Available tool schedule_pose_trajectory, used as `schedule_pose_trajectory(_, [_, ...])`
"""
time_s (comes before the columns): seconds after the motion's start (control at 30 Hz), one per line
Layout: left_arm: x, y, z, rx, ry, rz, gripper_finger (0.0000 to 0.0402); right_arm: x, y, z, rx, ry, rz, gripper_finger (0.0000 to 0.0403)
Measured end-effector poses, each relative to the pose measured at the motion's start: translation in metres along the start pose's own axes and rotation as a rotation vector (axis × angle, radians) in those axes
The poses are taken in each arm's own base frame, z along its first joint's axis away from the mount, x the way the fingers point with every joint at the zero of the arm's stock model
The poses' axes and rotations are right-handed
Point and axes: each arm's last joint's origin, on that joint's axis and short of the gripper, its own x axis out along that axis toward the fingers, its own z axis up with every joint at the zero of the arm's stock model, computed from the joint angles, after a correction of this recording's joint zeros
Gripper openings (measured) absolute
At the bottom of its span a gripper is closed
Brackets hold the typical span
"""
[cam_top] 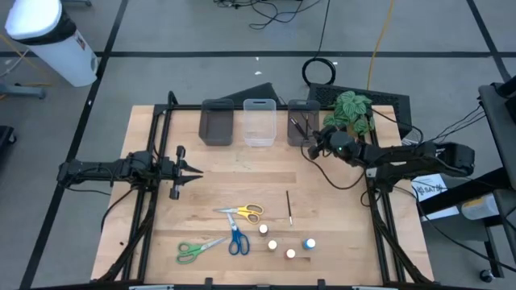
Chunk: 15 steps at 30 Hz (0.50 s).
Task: Pick & Place Paint Supplies
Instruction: Put the black paintbrush into the right black bin
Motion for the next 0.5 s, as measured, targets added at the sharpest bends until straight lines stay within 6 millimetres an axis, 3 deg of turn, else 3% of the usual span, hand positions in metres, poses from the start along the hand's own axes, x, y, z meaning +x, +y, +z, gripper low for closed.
schedule_pose_trajectory(0.27, [0.0, 0.0, 0.0001, 0.0, 0.0, 0.0, 0.0072, 0.0015, -0.0038, -0.0001, -0.002, 0.008, -0.02, 0.0004])
schedule_pose_trajectory(0.5, [0.0, 0.0, 0.0, 0.0, 0.0, 0.0, 0.0072, 0.0021, -0.0052, 0.0002, 0.001, 0.008, -0.026, 0.0052])
